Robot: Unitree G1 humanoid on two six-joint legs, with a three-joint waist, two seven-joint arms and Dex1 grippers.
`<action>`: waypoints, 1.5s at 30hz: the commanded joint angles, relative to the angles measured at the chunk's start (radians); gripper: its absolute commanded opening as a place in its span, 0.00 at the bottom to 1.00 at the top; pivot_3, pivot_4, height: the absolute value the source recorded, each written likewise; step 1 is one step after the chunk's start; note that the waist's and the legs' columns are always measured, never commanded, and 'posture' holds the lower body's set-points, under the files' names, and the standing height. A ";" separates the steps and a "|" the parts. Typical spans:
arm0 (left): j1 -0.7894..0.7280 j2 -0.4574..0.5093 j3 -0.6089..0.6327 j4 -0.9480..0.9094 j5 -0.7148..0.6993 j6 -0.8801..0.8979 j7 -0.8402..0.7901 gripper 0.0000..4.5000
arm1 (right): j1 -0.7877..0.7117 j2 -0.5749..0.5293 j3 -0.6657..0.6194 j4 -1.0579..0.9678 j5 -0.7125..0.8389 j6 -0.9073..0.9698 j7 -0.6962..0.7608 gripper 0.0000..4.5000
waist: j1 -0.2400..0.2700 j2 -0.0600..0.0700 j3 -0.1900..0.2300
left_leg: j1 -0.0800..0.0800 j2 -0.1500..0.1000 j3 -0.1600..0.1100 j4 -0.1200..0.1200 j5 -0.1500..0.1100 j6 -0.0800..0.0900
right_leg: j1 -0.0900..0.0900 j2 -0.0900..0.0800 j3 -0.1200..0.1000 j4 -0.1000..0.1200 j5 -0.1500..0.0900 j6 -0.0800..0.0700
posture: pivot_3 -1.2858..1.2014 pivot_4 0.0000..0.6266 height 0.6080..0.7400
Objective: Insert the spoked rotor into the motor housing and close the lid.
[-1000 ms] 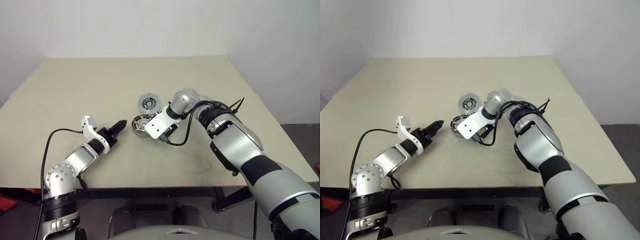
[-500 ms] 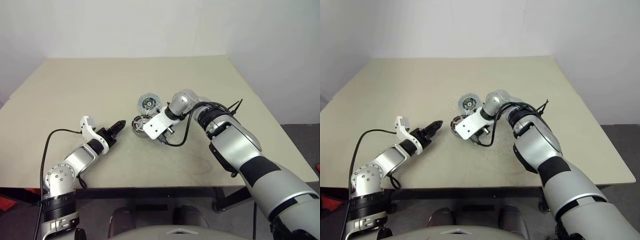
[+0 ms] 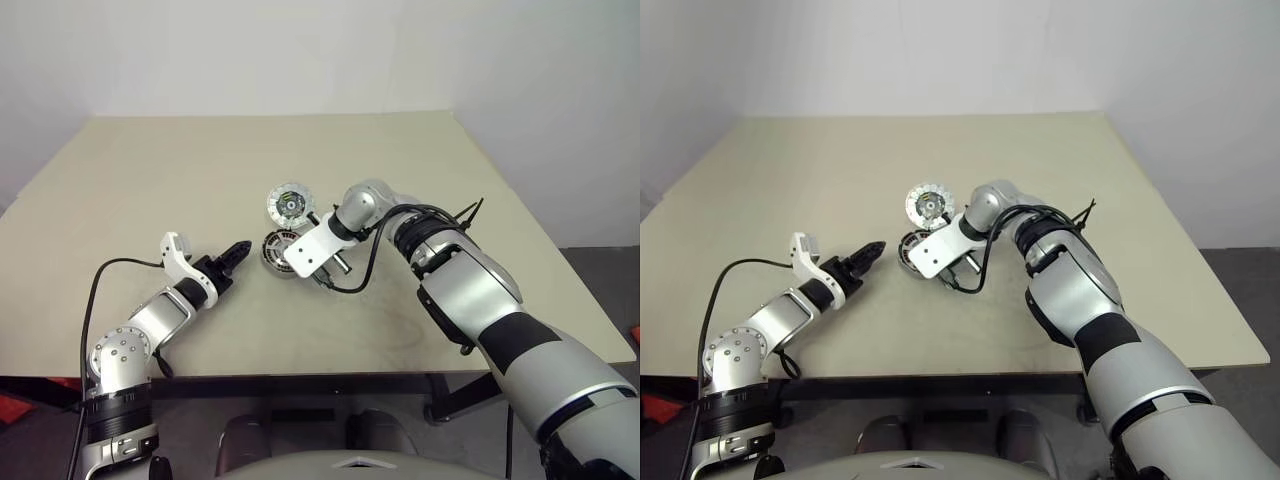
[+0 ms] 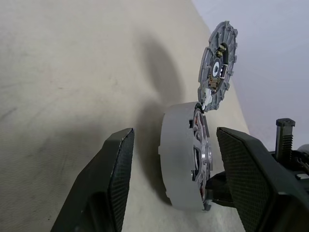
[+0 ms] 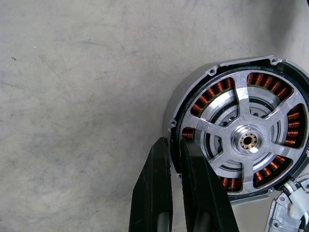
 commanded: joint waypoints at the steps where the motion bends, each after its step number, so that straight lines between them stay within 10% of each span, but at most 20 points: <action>1: -0.016 0.001 0.007 -0.017 -0.002 -0.019 -0.008 0.64 | -0.009 0.006 -0.098 -0.030 0.115 0.080 0.071 0.00 | 0.001 0.000 0.000 | 0.000 0.000 0.000 0.000 0.000 0.000 | 0.000 0.000 0.000 0.000 0.000 0.000 | 0.52 0.00 1.00; 9: 0.016 -0.020 0.002 -0.029 0.002 -0.029 -0.008 0.64 | 0.019 0.053 -0.273 -0.175 0.329 0.654 0.269 0.00 | 0.007 0.000 0.000 | -0.001 0.001 0.000 0.000 0.000 0.000 | 0.000 0.000 -0.001 -0.001 0.000 0.000 | 0.52 0.00 1.00; 22: 0.023 -0.022 0.008 -0.035 0.002 -0.032 -0.011 0.64 | 0.231 -0.011 -0.172 -0.838 0.398 1.393 0.292 0.00 | 0.033 0.000 0.000 | 0.001 0.000 -0.001 0.000 0.000 0.000 | 0.000 0.000 -0.001 -0.002 0.000 0.000 | 0.52 0.00 1.00; 45: 0.134 0.050 0.062 -0.201 -0.071 -0.066 -0.038 0.64 | 0.121 0.223 -0.281 -0.577 0.491 1.730 -0.386 0.00 | 0.034 0.001 0.001 | 0.020 0.000 -0.003 -0.004 0.007 -0.012 | 0.016 0.001 0.000 0.000 -0.004 0.007 | 0.52 0.00 1.00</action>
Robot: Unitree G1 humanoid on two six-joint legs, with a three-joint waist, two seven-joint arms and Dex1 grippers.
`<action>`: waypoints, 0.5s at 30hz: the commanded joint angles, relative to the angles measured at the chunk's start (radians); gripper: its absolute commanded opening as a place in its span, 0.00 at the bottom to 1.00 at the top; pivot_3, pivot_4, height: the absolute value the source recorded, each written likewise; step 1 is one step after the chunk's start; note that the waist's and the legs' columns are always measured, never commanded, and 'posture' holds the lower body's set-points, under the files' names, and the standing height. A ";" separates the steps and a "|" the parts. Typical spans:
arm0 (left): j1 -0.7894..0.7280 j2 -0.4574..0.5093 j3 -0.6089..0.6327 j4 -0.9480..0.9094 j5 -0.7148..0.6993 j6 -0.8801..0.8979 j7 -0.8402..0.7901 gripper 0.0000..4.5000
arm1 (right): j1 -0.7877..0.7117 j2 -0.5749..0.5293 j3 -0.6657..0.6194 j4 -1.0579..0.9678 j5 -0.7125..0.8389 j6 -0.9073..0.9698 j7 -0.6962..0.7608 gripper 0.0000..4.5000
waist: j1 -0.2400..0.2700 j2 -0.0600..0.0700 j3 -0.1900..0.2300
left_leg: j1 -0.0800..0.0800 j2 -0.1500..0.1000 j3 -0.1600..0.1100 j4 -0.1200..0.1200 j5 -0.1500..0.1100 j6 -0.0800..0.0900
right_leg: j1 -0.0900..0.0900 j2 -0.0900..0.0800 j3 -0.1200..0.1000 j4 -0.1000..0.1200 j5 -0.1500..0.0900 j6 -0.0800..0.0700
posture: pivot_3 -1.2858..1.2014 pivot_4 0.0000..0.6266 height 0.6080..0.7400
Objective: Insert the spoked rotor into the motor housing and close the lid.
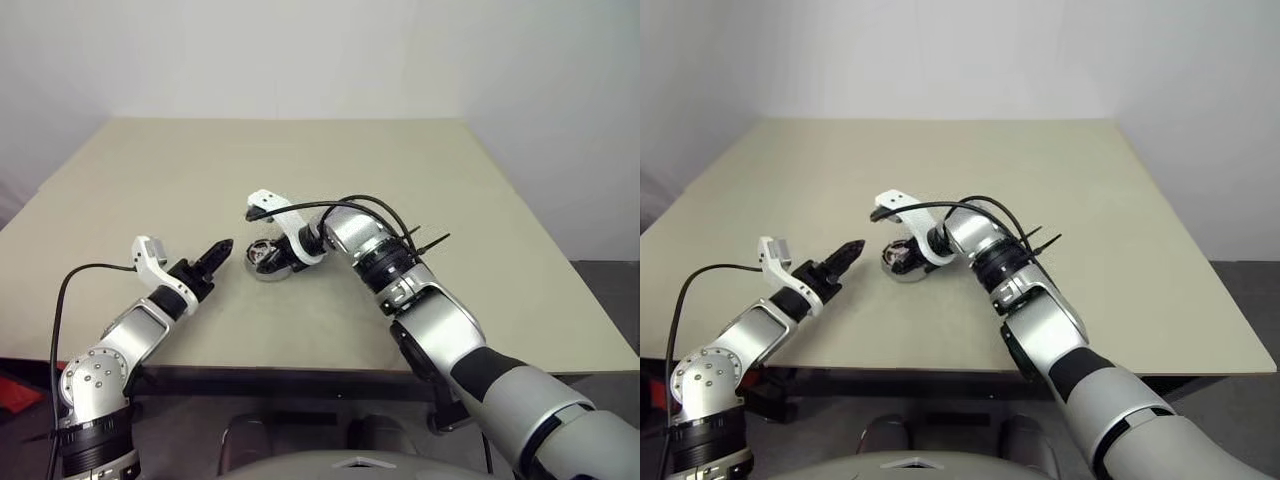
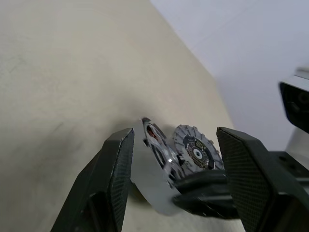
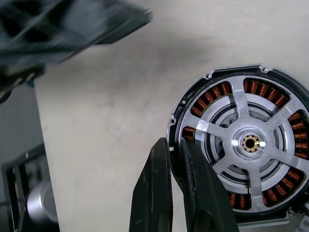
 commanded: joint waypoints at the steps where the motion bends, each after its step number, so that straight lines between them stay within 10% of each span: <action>1: 0.011 0.010 0.008 -0.041 -0.017 -0.023 0.002 0.64 | -0.063 0.016 -0.074 0.061 0.007 -0.009 -0.151 0.00 | 0.001 0.000 0.000 | 0.001 0.000 0.000 0.000 0.000 0.000 | 0.000 0.000 0.000 0.000 0.000 0.000 | 0.52 0.00 1.00; 11: 0.009 0.012 -0.010 -0.036 -0.012 -0.038 0.011 0.64 | -0.124 0.050 -0.137 0.217 0.053 -0.114 -0.290 0.00 | 0.007 0.001 0.001 | 0.002 -0.003 -0.003 0.000 0.000 -0.001 | 0.003 0.000 0.000 -0.007 0.001 0.002 | 0.52 0.00 1.00; 15: 0.010 0.011 -0.015 -0.030 -0.010 -0.037 0.013 0.64 | -0.157 0.046 -0.099 0.236 0.036 -0.140 -0.285 0.19 | 0.007 0.002 0.001 | 0.000 -0.003 -0.004 0.000 0.000 -0.001 | 0.002 0.000 0.000 -0.007 0.001 0.002 | 0.52 0.00 1.00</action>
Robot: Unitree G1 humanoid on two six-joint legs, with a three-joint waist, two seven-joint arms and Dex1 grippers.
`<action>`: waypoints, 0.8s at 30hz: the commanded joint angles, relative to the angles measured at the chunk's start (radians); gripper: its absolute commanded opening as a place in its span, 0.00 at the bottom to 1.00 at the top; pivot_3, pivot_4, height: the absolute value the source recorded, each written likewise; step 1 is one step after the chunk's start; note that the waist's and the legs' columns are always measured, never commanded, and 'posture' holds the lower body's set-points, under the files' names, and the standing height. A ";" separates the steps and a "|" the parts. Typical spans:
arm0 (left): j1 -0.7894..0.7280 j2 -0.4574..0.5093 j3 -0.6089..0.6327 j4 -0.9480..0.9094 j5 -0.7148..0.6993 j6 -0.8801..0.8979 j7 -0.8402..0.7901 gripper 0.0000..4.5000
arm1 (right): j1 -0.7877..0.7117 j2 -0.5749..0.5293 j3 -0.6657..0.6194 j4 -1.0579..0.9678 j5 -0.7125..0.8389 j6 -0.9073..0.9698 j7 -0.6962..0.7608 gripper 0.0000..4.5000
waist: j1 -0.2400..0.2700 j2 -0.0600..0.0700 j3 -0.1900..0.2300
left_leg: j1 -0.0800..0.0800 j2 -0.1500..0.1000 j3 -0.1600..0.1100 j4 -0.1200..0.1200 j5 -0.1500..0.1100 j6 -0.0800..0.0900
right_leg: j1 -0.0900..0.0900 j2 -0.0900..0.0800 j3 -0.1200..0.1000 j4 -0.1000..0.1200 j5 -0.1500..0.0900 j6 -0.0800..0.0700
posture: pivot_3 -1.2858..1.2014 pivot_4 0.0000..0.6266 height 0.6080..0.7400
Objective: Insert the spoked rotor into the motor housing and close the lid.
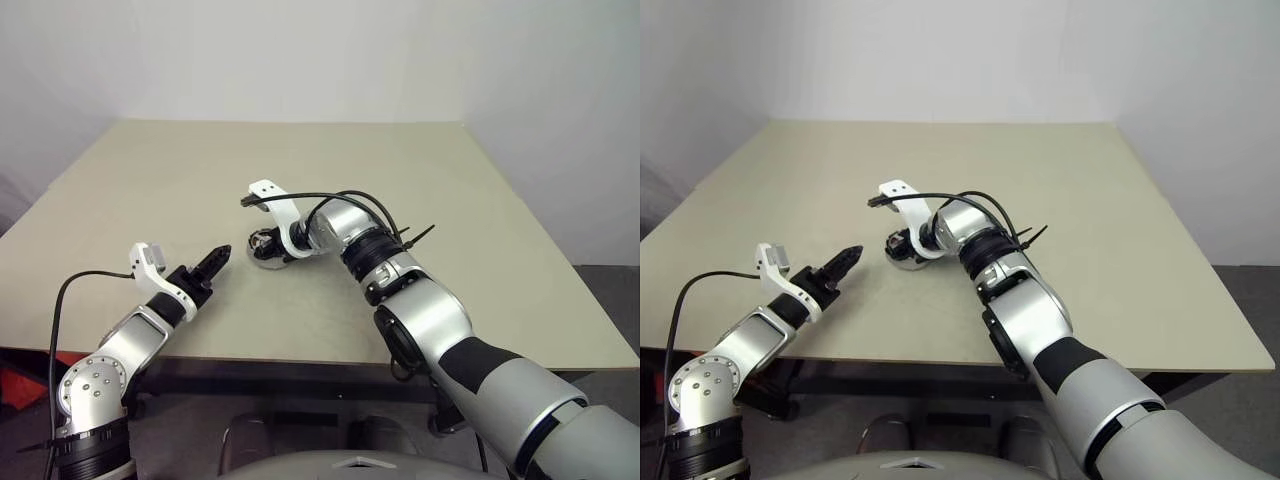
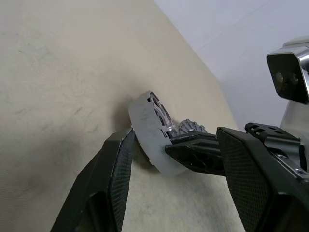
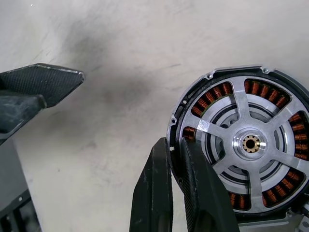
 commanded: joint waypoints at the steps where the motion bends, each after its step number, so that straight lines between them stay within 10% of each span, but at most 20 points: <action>1: -0.016 0.009 -0.005 -0.025 -0.009 -0.016 0.002 0.64 | -0.076 -0.010 0.032 0.016 -0.031 -0.006 0.002 0.19 | 0.000 0.001 0.000 | -0.001 0.000 0.000 0.000 0.000 0.000 | -0.001 0.000 0.000 0.000 0.000 0.000 | 0.52 0.00 1.00; 12: -0.048 0.018 -0.011 0.011 -0.006 -0.009 -0.001 0.64 | -0.097 -0.025 0.020 -0.028 0.005 0.019 0.042 0.19 | -0.007 -0.001 0.000 | -0.007 0.003 -0.004 -0.003 0.001 -0.002 | -0.006 0.007 0.002 0.004 0.001 -0.003 | 0.52 0.00 1.00; 24: -0.062 0.060 -0.021 0.031 -0.017 0.011 -0.030 0.64 | -0.106 -0.205 -0.046 -0.105 0.012 -0.467 0.155 0.19 | -0.007 -0.001 -0.001 | -0.020 0.004 -0.004 -0.001 -0.002 -0.008 | -0.020 0.009 0.002 0.004 0.000 -0.007 | 0.52 0.00 1.00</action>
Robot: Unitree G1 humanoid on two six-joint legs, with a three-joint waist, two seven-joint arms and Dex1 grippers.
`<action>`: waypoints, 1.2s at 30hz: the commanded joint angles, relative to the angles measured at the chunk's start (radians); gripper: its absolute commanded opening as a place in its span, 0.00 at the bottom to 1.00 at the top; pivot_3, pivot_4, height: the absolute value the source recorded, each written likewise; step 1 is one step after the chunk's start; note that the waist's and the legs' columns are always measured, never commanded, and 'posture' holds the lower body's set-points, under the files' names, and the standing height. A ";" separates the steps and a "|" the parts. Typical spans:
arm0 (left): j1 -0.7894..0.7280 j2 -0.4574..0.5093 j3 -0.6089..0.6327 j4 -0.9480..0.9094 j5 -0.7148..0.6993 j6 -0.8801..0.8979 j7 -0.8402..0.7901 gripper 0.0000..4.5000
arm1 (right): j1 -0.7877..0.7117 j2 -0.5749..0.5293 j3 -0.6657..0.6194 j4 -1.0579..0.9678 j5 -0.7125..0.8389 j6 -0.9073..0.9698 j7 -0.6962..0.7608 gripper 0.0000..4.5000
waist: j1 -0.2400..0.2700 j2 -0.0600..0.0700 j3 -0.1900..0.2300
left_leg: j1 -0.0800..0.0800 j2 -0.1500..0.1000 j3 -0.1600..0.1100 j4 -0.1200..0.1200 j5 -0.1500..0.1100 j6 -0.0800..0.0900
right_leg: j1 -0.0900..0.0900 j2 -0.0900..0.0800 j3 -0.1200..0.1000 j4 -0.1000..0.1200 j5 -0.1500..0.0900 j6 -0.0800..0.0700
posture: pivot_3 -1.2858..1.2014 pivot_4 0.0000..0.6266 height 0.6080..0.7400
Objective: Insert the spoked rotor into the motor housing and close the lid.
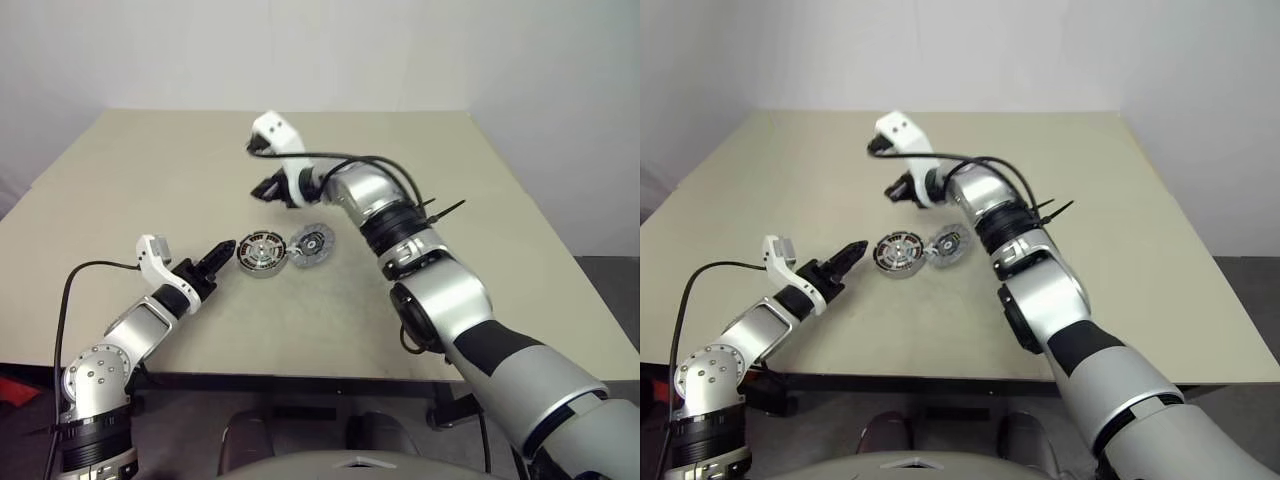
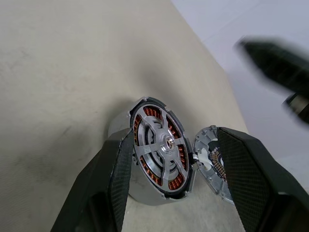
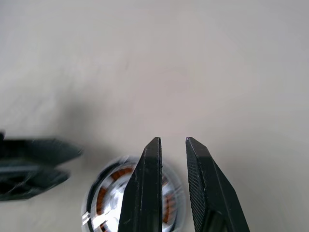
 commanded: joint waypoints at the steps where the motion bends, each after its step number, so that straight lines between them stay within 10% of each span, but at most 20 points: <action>1: -0.013 0.057 0.008 -0.004 -0.023 0.031 -0.039 0.64 | 0.014 -0.137 0.015 -0.010 -0.033 -0.276 0.119 0.19 | 0.002 -0.001 0.000 | 0.000 0.000 0.000 0.001 0.000 0.000 | 0.001 0.000 0.000 0.001 0.000 0.000 | 0.52 0.00 1.00; 15: -0.102 0.227 -0.008 0.121 0.019 0.126 -0.141 0.64 | 0.366 -0.507 0.072 -0.212 -0.124 -0.537 0.327 0.11 | 0.006 -0.002 -0.001 | 0.003 0.000 0.002 0.005 0.000 0.002 | 0.006 -0.001 0.002 0.003 0.001 -0.002 | 0.52 0.00 1.00; 25: -0.128 0.195 -0.026 0.129 0.051 0.137 -0.140 0.64 | 0.585 -0.468 0.114 -0.434 -0.112 -0.364 0.334 0.00 | 0.003 -0.003 -0.002 | 0.003 0.000 0.002 0.005 0.001 0.005 | 0.007 -0.001 0.001 0.003 0.002 -0.003 | 0.52 0.00 1.00; 36: -0.081 0.184 0.010 0.083 0.032 0.144 -0.116 0.64 | 0.509 -0.332 0.084 -0.488 -0.045 -0.187 0.268 0.00 | 0.000 -0.003 -0.002 | 0.005 0.000 0.002 0.005 0.002 0.007 | 0.007 -0.001 0.001 0.004 0.003 -0.005 | 0.52 0.00 1.00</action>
